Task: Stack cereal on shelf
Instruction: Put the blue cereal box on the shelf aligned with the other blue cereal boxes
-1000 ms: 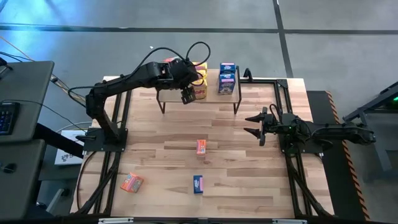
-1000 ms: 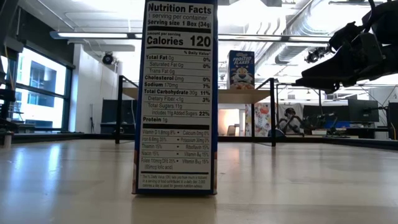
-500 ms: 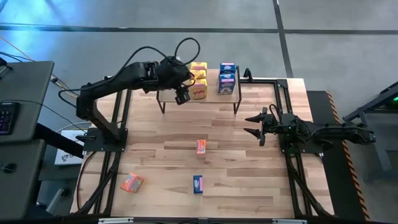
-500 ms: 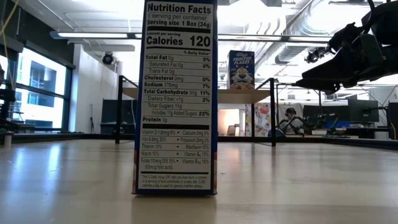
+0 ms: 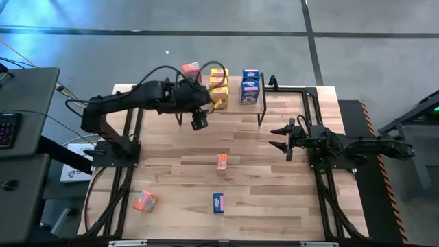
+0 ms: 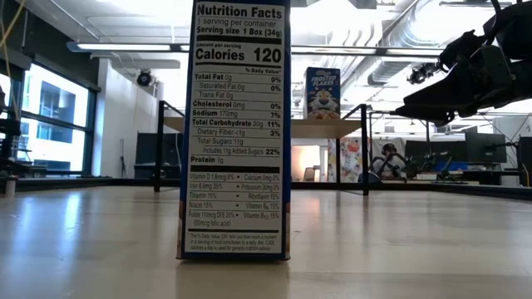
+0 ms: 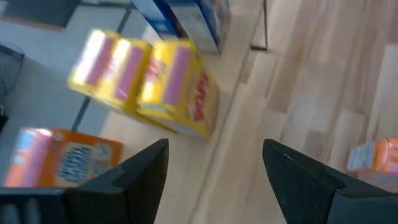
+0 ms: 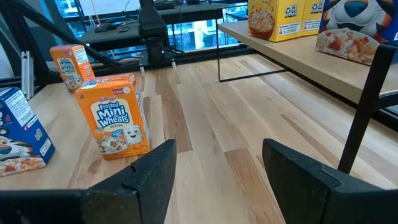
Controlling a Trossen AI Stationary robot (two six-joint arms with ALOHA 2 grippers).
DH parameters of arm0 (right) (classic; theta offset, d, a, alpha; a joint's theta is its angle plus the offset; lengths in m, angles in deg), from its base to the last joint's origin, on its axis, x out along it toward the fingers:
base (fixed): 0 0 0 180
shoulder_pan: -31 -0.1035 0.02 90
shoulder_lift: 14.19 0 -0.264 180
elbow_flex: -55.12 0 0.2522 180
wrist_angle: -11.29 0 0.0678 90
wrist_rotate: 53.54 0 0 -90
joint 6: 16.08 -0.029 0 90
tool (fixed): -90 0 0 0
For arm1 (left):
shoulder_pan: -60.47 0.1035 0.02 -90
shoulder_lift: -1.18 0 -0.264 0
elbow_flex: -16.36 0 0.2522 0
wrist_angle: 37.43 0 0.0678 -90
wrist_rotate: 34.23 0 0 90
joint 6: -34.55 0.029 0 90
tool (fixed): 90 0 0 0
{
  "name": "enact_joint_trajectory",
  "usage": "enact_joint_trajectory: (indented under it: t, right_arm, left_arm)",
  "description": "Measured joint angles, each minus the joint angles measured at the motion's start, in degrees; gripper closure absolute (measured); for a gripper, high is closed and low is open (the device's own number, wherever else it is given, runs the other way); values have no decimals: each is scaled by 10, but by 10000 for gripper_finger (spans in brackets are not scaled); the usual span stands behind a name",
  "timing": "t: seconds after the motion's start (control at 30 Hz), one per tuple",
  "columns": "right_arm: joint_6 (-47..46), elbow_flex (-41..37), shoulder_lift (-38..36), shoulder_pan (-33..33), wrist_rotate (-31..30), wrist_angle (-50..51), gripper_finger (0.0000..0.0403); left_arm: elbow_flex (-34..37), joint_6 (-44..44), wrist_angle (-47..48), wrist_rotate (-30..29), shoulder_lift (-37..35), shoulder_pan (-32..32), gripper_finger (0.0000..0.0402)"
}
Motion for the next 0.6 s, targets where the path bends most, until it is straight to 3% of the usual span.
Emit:
enact_joint_trajectory:
  t: [0.6]
  right_arm:
    - [0,0,0,0,0,0,171]
  left_arm:
    - [115,-214,-31,-45,-2,-114,151]
